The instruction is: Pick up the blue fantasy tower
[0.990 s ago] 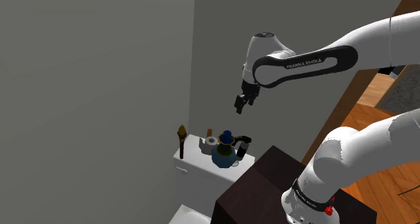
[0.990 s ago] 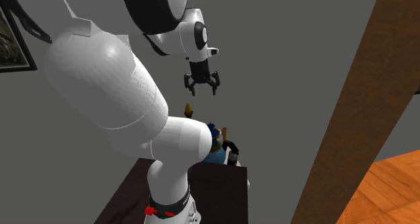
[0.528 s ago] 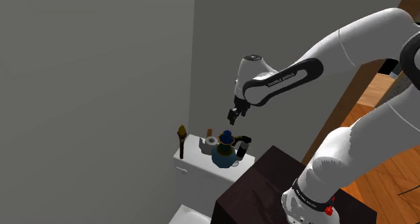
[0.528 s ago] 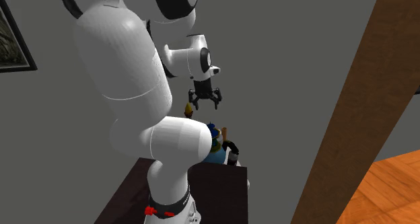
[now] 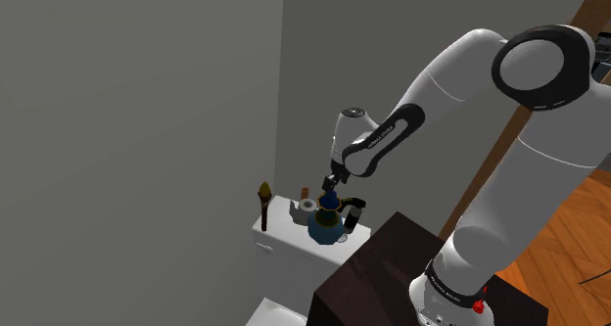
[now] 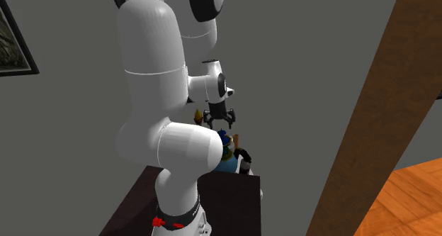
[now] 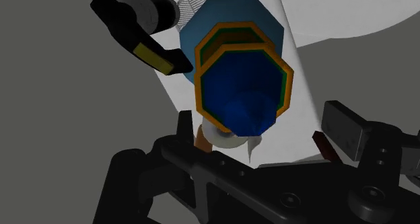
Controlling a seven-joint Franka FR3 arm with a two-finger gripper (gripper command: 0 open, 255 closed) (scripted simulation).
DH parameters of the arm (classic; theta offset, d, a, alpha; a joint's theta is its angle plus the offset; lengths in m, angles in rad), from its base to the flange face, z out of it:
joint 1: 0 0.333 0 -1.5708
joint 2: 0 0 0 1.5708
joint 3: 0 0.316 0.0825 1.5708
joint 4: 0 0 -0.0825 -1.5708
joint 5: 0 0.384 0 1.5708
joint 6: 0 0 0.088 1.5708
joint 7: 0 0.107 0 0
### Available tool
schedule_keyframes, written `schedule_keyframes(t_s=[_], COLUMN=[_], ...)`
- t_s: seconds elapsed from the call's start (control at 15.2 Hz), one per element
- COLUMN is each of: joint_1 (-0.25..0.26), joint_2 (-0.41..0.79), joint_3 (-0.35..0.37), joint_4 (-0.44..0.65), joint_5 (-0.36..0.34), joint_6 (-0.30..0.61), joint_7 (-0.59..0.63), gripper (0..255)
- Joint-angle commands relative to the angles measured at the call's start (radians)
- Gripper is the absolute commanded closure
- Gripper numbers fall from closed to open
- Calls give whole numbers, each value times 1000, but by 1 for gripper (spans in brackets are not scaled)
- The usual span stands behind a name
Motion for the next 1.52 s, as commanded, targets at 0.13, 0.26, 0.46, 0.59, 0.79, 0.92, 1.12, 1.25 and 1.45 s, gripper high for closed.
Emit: schedule_keyframes(t_s=[0.13,0.26,0.46,0.59,0.79,0.92,1.12,1.25,1.45], joint_1=[-5,-4,-2,-2,-2,-2,-2,-5,-6], joint_2=[74,106,132,132,133,133,132,99,52], joint_3=[-7,-12,-17,-17,-18,-18,-17,-10,-3], joint_4=[5,7,10,9,9,10,10,6,4], joint_5=[-35,-55,-71,-71,-72,-72,-71,-51,-23], joint_6=[71,100,123,123,124,124,123,94,49], joint_7=[28,46,60,62,62,62,60,42,17], gripper=[0,0,0,255,255,255,255,255,255])
